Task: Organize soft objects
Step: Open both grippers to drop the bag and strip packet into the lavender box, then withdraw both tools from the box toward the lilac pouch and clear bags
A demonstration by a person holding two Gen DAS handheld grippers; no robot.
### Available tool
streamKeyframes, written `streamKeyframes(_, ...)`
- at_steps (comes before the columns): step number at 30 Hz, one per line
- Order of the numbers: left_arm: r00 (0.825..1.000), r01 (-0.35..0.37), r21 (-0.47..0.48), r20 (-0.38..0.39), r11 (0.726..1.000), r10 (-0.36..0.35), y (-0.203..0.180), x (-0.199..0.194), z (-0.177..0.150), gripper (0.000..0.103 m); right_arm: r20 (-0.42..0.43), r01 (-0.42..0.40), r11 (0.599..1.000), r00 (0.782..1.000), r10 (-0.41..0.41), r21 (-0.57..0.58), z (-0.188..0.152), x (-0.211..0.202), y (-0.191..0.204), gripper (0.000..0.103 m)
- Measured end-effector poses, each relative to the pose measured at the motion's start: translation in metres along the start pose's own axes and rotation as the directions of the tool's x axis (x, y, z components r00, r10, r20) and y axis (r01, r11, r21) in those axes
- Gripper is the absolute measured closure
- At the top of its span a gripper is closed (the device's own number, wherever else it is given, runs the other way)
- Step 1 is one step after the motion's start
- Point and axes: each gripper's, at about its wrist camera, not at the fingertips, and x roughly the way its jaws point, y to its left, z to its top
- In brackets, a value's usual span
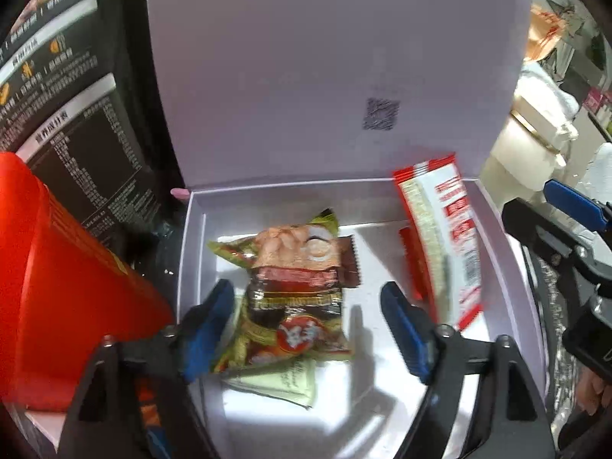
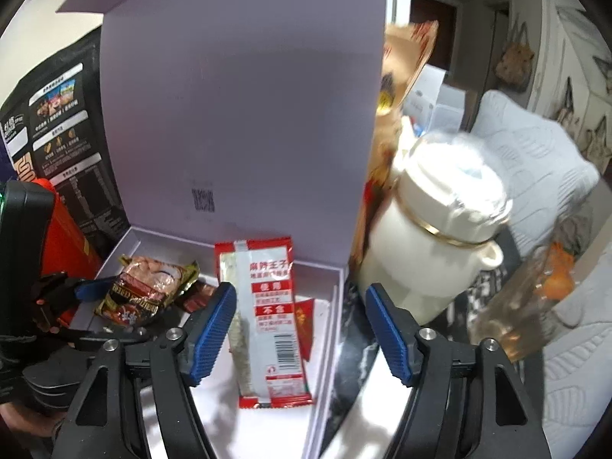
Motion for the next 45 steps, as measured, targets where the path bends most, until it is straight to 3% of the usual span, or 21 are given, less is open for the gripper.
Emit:
streamKeyframes(10,0.994,-0.016,-0.002,0.104,1.000,0.016,-0.001,-0.046,0.008,0.022,0.040,0.049,0.998,0.998,-0.048,-0.030,0.000,-0.036,-0.005,0.029)
streamKeyframes(16,0.984,-0.037,0.022,0.173,0.999,0.032,-0.011,-0.091,0.003,0.022,0.070,0.032,0.999,0.997,-0.031,-0.017,0.001,-0.063,-0.006,0.029)
streamKeyframes(30,0.932,-0.097,0.024,0.354,0.995,0.082,-0.034,-0.209,-0.029,0.022,0.230,0.017,1.000,0.973,-0.019,0.014,0.003,-0.167,0.001,0.029)
streamKeyframes(41,0.898,-0.064,0.057,0.439,0.996,0.033,-0.048,-0.278,-0.074,0.021,0.320,0.038,0.999,0.947,-0.040,0.011,-0.025,-0.249,0.013,0.023)
streamKeyframes(43,0.893,-0.059,0.060,0.450,0.996,0.026,-0.050,-0.286,-0.084,0.014,0.329,0.036,0.999,0.944,-0.039,0.017,-0.033,-0.261,0.015,0.020)
streamKeyframes(44,0.888,-0.062,0.057,0.458,0.996,0.029,-0.051,-0.291,-0.090,0.000,0.334,0.034,0.999,0.942,-0.039,0.021,-0.039,-0.267,0.015,0.020)
streamKeyframes(45,0.881,-0.067,0.052,0.471,0.996,0.035,-0.051,-0.295,-0.095,0.000,0.337,0.033,0.999,0.941,-0.039,0.024,-0.043,-0.272,0.016,0.019)
